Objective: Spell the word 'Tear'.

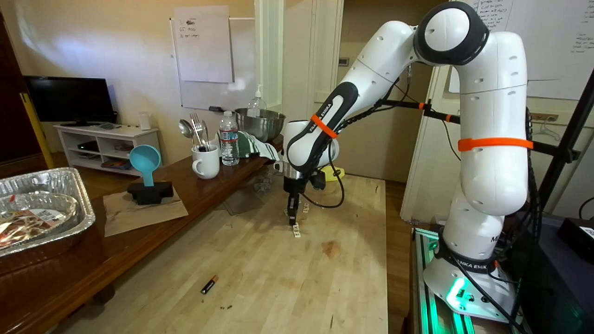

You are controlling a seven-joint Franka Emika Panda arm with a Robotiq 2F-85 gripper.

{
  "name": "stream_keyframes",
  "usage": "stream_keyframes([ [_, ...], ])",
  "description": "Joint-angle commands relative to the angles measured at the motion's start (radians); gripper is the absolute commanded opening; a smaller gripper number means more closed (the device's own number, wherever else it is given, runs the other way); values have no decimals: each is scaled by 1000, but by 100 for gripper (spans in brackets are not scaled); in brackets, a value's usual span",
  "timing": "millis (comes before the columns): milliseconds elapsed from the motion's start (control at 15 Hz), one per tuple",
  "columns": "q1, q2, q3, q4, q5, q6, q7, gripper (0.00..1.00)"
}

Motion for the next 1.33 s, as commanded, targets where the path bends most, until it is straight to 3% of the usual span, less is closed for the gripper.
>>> stream_keyframes([
  [0, 18, 10, -14, -27, 4, -14, 2, 0],
  [1267, 19, -42, -10, -34, 12, -11, -18, 0],
])
